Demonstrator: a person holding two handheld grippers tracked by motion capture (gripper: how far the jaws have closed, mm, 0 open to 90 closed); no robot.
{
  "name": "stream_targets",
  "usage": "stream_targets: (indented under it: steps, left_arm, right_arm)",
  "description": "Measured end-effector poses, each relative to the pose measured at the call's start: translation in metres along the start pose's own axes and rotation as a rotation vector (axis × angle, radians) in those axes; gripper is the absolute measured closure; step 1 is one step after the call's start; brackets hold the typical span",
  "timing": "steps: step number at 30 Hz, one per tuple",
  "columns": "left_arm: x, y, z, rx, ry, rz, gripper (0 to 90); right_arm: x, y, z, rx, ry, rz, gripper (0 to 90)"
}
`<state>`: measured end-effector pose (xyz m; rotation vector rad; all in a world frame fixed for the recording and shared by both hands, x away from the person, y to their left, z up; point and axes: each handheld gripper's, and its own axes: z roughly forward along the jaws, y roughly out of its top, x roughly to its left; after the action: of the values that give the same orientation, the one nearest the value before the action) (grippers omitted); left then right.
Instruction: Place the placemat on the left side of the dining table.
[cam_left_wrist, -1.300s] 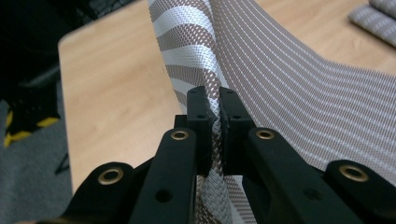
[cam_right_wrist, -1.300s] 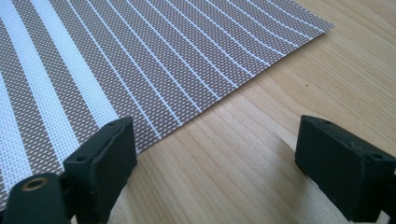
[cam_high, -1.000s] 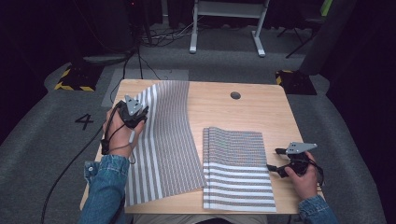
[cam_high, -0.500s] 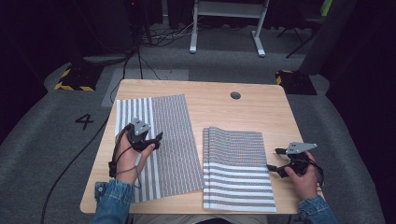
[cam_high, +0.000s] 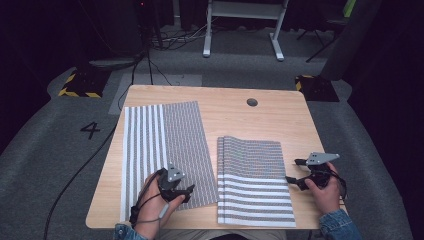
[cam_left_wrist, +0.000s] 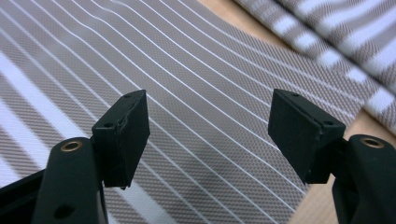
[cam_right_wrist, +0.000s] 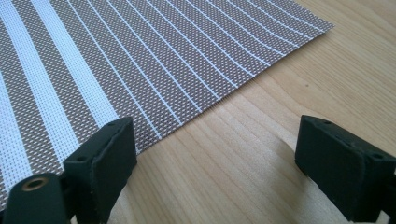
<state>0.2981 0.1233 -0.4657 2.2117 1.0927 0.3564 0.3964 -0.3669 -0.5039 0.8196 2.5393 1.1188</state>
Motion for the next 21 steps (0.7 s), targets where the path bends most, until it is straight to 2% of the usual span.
stream_targets:
  steps: [1,2,6,7,8,11,13,16,18,21]
  left_arm:
    - [-0.003,-0.001,0.004,0.012,-0.004,0.019,30.1]
    - [-0.006,-0.001,0.008,0.029,-0.031,0.013,30.0]
    - [-0.012,-0.002,0.016,0.056,-0.038,0.021,29.5]
    - [-0.013,-0.002,0.018,0.062,-0.026,0.026,29.5]
    - [-0.014,-0.002,0.021,0.075,-0.036,0.041,29.3]
    - [-0.015,-0.002,0.025,0.076,-0.03,0.027,27.2]
    - [-0.014,-0.003,0.029,0.087,-0.016,0.036,25.3]
    - [-0.014,-0.004,0.03,0.075,-0.035,0.013,24.7]
    - [-0.014,-0.005,0.029,0.071,-0.013,0.011,24.8]
    - [-0.014,-0.005,0.03,0.065,-0.014,0.004,25.3]
  right_arm:
    - [0.0,0.0,0.0,0.0,0.0,0.0,12.8]
    - [0.0,0.0,0.0,0.0,0.001,0.0,12.8]
    - [0.0,0.0,0.0,0.0,0.002,0.0,12.8]
    - [0.0,0.0,0.0,0.0,0.0,0.0,12.8]
    - [0.0,0.0,0.0,-0.001,0.001,0.0,12.8]
    - [0.0,0.0,0.0,0.001,0.002,0.0,12.8]
    - [0.0,0.0,0.0,0.0,0.002,-0.001,12.8]
    - [0.0,0.0,0.0,0.0,0.001,-0.001,12.8]
    - [0.0,0.0,0.0,0.001,0.001,0.0,12.8]
    - [0.0,0.0,0.0,-0.001,0.001,-0.001,12.8]
